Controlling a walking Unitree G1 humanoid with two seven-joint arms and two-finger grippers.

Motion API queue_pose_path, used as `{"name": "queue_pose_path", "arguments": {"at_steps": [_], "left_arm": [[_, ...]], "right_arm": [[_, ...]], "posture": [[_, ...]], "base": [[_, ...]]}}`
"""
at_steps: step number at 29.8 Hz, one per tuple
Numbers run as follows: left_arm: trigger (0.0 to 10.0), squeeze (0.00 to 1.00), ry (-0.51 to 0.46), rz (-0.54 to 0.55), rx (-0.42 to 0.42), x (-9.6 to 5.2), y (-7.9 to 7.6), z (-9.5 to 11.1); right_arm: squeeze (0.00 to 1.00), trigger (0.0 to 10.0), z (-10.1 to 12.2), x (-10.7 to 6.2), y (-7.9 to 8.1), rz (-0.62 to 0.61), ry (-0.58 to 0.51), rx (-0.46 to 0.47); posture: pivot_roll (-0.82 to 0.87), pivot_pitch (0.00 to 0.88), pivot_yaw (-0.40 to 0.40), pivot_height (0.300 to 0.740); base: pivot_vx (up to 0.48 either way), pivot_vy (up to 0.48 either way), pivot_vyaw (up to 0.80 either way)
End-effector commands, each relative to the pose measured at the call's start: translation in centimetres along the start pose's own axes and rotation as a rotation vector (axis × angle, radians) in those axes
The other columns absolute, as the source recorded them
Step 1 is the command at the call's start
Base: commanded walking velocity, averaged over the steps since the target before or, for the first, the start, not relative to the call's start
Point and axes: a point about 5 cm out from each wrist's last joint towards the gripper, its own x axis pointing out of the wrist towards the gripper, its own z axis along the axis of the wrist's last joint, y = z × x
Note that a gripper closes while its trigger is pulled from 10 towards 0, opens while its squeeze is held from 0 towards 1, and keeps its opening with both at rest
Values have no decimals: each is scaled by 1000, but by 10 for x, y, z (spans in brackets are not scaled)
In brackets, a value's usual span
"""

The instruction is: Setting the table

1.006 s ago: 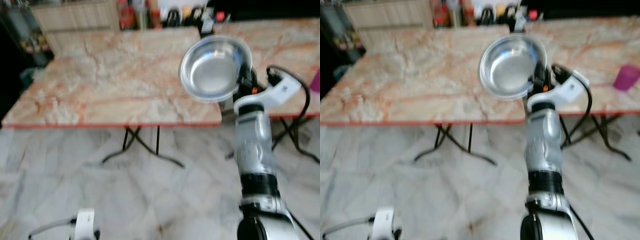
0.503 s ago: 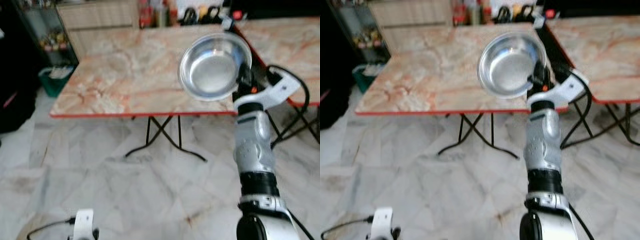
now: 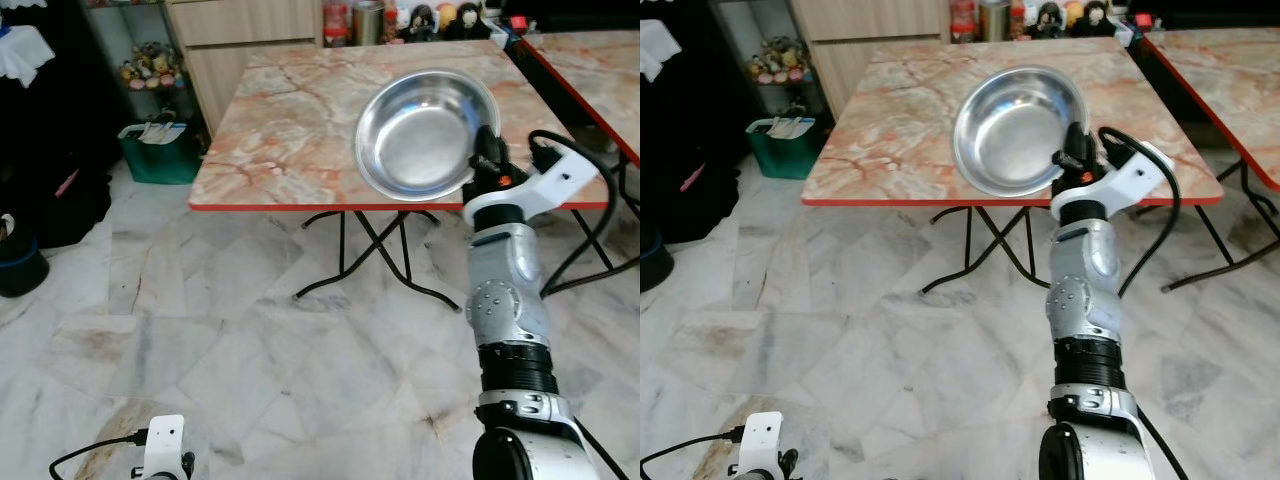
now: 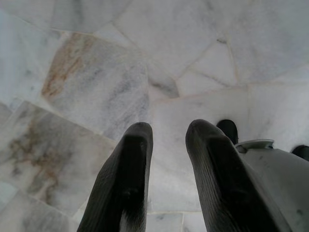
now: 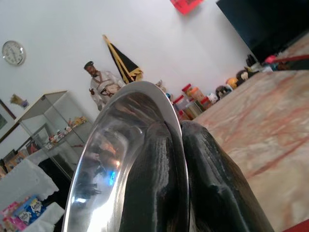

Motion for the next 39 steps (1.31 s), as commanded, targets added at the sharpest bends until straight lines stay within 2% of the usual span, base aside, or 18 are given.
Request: {"name": "queue_pose_path", "arguments": {"at_steps": [1,39], "left_arm": [[10000,0,7,-2,14,0,1,0],[10000,0,-19,-12,23,2,-3,7]], "right_arm": [[0,10000,4,2,6,18,-17,6],[0,10000,3,2,5,15,-1,-25]], "posture": [[-30,95,50,740],[-28,115,56,740]], "base": [[0,0,0],[258,0,21]]}}
